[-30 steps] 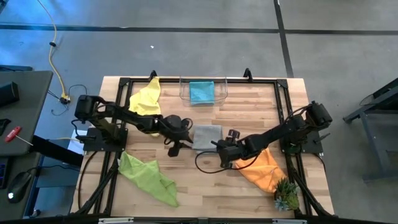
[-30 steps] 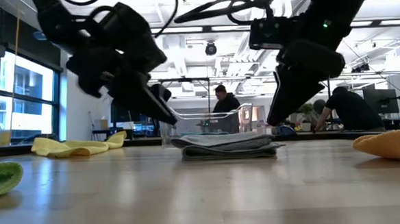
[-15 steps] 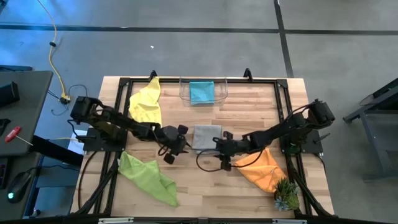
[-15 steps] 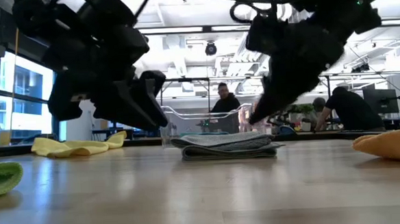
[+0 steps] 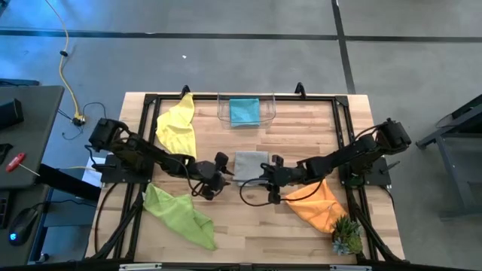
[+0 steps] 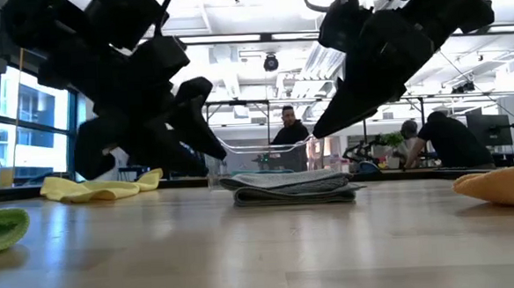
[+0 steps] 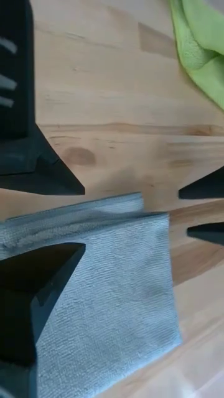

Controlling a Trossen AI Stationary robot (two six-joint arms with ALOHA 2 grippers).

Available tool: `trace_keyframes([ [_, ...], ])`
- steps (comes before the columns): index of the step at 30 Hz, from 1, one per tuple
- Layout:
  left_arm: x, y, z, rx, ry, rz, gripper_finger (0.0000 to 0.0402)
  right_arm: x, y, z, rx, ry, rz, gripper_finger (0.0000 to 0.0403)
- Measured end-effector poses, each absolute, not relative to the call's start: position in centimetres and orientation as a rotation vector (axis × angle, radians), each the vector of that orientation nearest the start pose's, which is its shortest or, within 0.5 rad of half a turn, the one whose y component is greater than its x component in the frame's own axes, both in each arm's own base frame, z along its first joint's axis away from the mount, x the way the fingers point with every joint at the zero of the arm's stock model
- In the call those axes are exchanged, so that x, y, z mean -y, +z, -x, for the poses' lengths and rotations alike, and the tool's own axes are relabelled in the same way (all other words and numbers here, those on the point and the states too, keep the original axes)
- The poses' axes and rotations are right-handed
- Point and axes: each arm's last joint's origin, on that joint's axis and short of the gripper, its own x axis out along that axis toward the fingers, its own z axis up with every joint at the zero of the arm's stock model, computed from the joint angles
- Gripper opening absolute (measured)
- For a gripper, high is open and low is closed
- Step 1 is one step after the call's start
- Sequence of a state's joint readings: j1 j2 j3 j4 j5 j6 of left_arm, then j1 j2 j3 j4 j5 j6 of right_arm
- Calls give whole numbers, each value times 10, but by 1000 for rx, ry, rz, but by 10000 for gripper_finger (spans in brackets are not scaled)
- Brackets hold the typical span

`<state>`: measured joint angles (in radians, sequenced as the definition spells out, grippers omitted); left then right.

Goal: Fold microfiber towels
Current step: Fold the gray towel

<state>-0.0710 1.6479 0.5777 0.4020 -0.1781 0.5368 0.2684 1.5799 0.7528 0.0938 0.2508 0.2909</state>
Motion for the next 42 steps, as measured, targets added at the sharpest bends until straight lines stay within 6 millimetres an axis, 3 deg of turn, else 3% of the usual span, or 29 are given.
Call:
trace_keyframes([
  [10,12,107,-301,-711,-31,-686,155,-74,164,-295,-703,-86,-86,124],
  [21,12,111,-307,-695,-30,-718,7,-73,163,-294,-709,-96,-108,125],
  [33,10,138,-326,-619,83,-472,2,-73,150,-299,-717,-159,-47,232],
  [42,-4,144,-332,-607,188,-328,1,-76,148,-320,-651,-263,-48,241],
])
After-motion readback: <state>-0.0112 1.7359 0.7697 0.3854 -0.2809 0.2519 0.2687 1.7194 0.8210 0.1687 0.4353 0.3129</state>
